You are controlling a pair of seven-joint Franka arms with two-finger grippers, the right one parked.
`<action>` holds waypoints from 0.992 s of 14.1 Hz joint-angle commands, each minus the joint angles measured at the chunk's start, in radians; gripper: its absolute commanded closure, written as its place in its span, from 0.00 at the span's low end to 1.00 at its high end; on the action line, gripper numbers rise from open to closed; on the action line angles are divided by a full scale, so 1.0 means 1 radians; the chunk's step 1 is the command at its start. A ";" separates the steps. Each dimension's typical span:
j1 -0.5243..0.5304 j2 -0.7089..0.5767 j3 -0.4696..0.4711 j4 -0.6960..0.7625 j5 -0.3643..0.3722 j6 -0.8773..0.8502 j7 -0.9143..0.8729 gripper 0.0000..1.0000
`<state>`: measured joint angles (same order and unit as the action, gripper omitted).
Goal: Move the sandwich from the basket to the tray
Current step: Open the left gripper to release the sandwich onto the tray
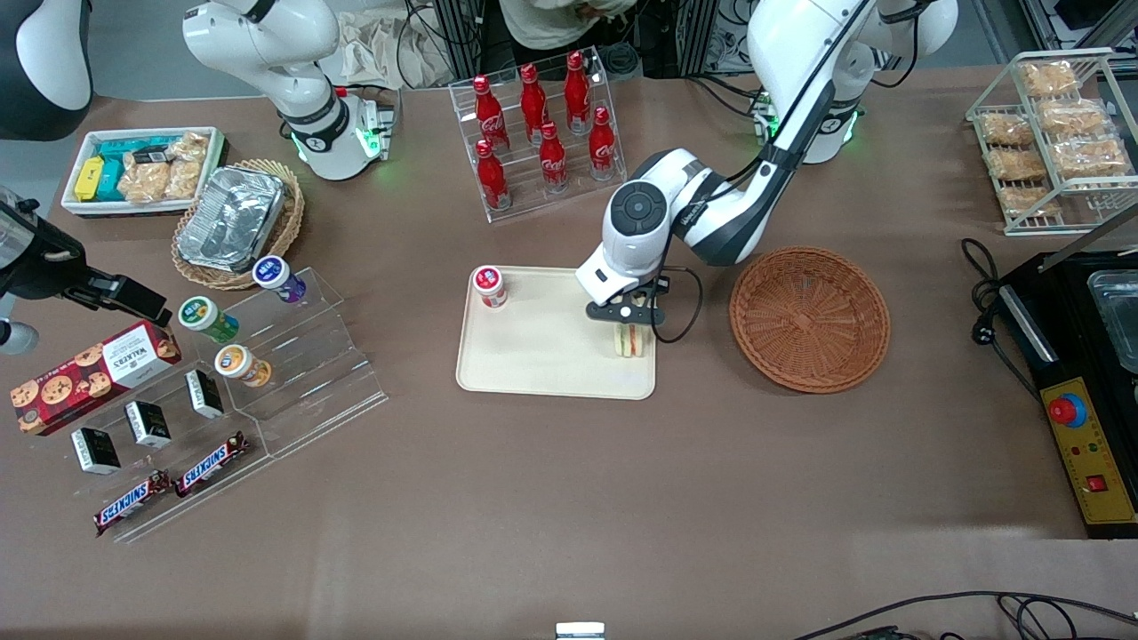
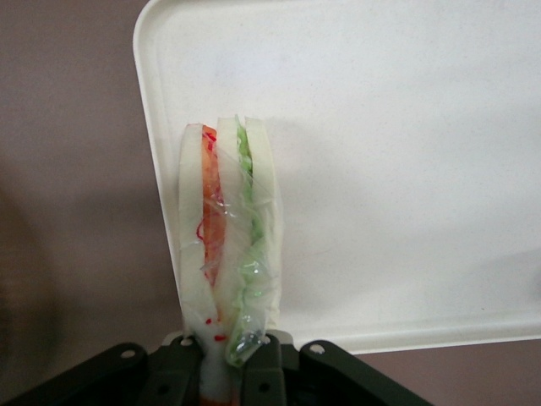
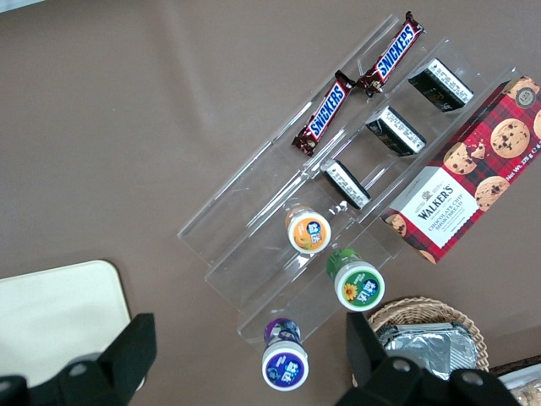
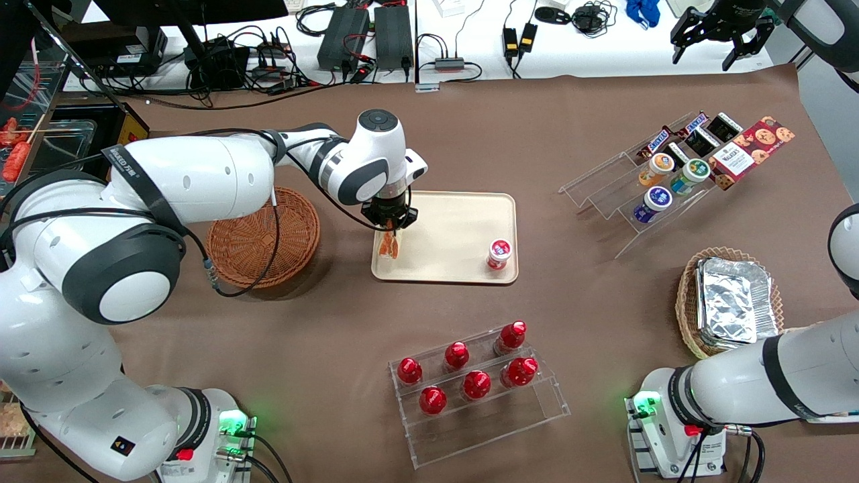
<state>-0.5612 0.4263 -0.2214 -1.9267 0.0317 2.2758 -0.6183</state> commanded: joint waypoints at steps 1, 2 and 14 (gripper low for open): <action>0.001 0.017 0.004 -0.008 0.016 0.051 0.032 0.98; 0.001 0.020 0.004 -0.008 0.016 0.053 0.032 0.91; 0.144 -0.138 0.002 0.028 0.001 -0.169 -0.043 0.01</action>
<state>-0.4617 0.3710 -0.2102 -1.8949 0.0316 2.1975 -0.6431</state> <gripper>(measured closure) 0.004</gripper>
